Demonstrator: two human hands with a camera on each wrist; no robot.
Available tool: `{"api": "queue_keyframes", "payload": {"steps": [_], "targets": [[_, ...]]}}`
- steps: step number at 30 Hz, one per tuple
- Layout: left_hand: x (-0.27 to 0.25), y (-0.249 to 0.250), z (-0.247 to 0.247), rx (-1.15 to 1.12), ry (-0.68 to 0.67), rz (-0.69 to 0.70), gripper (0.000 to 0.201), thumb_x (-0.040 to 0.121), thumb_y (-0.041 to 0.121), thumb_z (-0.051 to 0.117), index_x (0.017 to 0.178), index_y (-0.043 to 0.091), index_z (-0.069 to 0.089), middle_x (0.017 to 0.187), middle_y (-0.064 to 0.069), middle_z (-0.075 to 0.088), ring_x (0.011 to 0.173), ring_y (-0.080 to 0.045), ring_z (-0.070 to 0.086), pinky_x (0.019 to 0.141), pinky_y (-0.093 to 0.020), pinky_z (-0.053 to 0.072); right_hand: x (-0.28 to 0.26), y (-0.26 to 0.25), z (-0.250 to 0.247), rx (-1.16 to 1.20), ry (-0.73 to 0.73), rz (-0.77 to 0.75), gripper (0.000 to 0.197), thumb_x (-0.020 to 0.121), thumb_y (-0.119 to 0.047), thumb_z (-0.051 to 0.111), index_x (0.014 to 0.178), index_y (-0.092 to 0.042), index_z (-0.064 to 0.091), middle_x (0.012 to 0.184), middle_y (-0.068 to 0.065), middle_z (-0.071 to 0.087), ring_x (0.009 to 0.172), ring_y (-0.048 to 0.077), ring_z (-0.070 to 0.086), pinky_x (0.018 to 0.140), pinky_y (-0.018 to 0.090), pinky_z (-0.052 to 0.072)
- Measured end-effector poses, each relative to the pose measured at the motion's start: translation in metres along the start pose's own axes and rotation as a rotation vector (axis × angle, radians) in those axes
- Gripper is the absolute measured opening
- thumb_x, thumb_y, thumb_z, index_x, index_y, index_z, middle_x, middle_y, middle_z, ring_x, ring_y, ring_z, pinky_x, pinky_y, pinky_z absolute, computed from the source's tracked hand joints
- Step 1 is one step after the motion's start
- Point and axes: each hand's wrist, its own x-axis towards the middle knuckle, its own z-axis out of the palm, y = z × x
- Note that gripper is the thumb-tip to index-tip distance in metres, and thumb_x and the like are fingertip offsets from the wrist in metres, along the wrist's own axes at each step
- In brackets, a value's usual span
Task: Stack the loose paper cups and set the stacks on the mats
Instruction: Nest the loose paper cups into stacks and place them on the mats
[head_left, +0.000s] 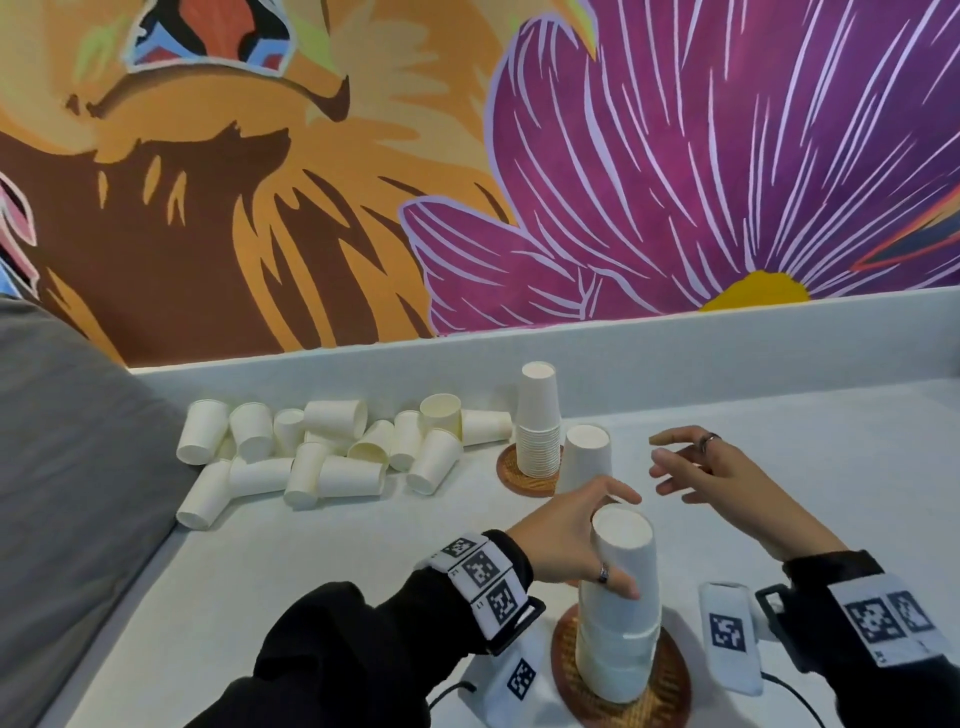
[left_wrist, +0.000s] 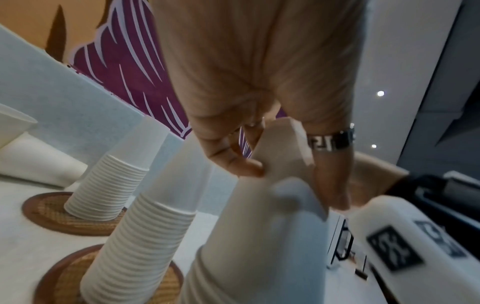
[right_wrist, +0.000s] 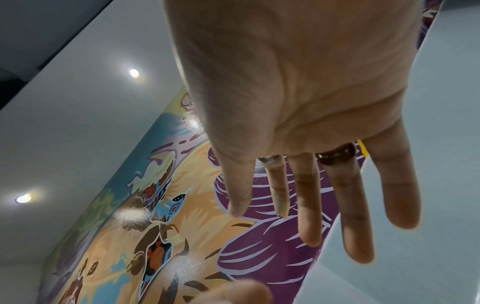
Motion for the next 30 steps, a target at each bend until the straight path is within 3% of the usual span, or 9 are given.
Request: {"api": "queue_keyframes", "payload": {"steps": [6, 10, 15, 19, 22, 27, 30], "targets": [[-0.001, -0.016, 0.017, 0.05, -0.089, -0.056, 0.074, 0.065, 0.024, 0.085, 0.126, 0.025, 0.043, 0.131, 0.002, 0.052, 0.124, -0.02, 0.045, 0.108, -0.047, 0.035, -0.001, -0.015, 0.001, -0.051, 0.071, -0.091, 0.02, 0.09, -0.037, 0.055, 0.106, -0.026, 0.057, 0.095, -0.001, 0.068, 0.088, 0.013, 0.067, 0.076, 0.027, 0.049], [-0.003, -0.016, 0.004, -0.044, -0.151, -0.088, 0.077, 0.071, 0.021, 0.081, 0.135, 0.025, 0.037, 0.141, 0.001, 0.045, 0.13, -0.018, 0.04, 0.109, -0.038, 0.033, -0.002, -0.037, 0.004, -0.005, 0.085, -0.144, 0.023, 0.089, -0.037, 0.054, 0.109, -0.024, 0.058, 0.097, -0.001, 0.068, 0.092, 0.013, 0.066, 0.08, 0.026, 0.049], [-0.01, -0.034, -0.025, -0.193, -0.186, -0.115, 0.084, 0.079, 0.017, 0.074, 0.145, 0.026, 0.024, 0.144, -0.003, 0.043, 0.126, -0.021, 0.047, 0.104, -0.041, 0.042, -0.003, -0.072, 0.02, 0.044, 0.065, -0.242, 0.019, 0.091, -0.032, 0.055, 0.109, -0.026, 0.058, 0.098, 0.0, 0.069, 0.093, 0.014, 0.065, 0.084, 0.029, 0.051], [-0.019, -0.06, -0.053, -0.275, -0.067, -0.165, 0.067, 0.087, 0.032, 0.063, 0.144, 0.025, 0.029, 0.14, -0.005, 0.048, 0.122, -0.021, 0.051, 0.099, -0.041, 0.047, 0.007, -0.099, 0.045, 0.013, 0.038, -0.288, 0.014, 0.091, -0.034, 0.055, 0.105, -0.033, 0.057, 0.101, -0.003, 0.067, 0.095, 0.012, 0.062, 0.083, 0.026, 0.05], [-0.028, -0.079, -0.078, -0.35, 0.093, -0.188, 0.056, 0.089, 0.038, 0.06, 0.138, 0.023, 0.038, 0.131, -0.006, 0.055, 0.109, -0.017, 0.058, 0.091, -0.036, 0.05, 0.019, -0.114, 0.069, -0.007, 0.043, -0.295, 0.015, 0.091, -0.035, 0.056, 0.106, -0.031, 0.057, 0.103, -0.005, 0.065, 0.097, 0.009, 0.061, 0.085, 0.025, 0.049], [-0.045, -0.112, -0.122, -0.406, 0.261, -0.249, 0.043, 0.088, 0.029, 0.064, 0.127, 0.023, 0.045, 0.109, 0.003, 0.06, 0.094, -0.013, 0.059, 0.081, -0.03, 0.05, 0.042, -0.134, 0.114, -0.022, 0.04, -0.311, 0.017, 0.093, -0.031, 0.054, 0.108, -0.024, 0.058, 0.099, -0.01, 0.06, 0.091, 0.001, 0.056, 0.074, 0.015, 0.043], [-0.055, -0.134, -0.15, -0.402, 0.322, -0.276, 0.039, 0.089, 0.019, 0.063, 0.125, 0.019, 0.048, 0.098, 0.006, 0.06, 0.09, -0.013, 0.058, 0.073, -0.027, 0.048, 0.06, -0.141, 0.141, -0.025, 0.029, -0.298, 0.015, 0.093, -0.029, 0.055, 0.106, -0.023, 0.058, 0.097, -0.009, 0.061, 0.09, 0.003, 0.056, 0.074, 0.016, 0.043]]}}
